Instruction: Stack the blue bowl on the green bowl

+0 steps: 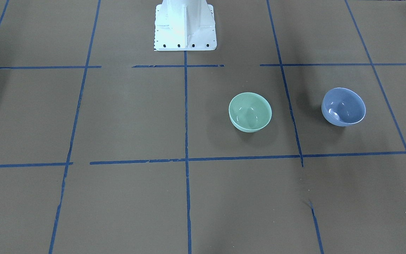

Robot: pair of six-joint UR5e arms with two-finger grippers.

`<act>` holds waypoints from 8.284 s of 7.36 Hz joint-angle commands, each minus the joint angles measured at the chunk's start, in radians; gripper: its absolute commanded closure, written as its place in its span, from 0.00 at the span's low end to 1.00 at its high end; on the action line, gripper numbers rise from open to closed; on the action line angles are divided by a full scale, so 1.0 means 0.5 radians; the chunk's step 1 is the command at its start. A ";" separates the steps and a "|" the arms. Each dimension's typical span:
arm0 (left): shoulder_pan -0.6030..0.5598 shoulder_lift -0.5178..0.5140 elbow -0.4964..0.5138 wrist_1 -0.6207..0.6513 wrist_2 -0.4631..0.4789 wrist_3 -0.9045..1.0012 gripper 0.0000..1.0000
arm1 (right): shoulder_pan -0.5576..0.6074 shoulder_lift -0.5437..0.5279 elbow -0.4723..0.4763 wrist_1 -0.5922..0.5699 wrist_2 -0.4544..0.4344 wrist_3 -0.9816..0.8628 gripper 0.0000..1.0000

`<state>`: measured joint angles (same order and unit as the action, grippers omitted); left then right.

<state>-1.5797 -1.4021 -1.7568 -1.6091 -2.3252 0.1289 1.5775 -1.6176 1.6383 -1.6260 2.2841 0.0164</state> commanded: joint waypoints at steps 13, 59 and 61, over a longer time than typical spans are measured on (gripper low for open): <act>0.851 -0.083 0.040 -0.916 0.177 -1.621 0.00 | -0.001 -0.001 0.000 0.000 0.000 -0.002 0.00; 0.320 -0.025 -0.114 -0.270 0.128 -0.300 0.00 | -0.001 0.002 0.000 0.000 0.000 0.001 0.00; 0.114 0.030 0.007 -0.258 0.113 -0.196 0.00 | -0.001 -0.001 0.000 0.000 0.000 0.001 0.00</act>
<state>-1.4529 -1.4048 -1.7922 -1.7404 -2.2629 -0.0175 1.5769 -1.6180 1.6383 -1.6260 2.2841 0.0162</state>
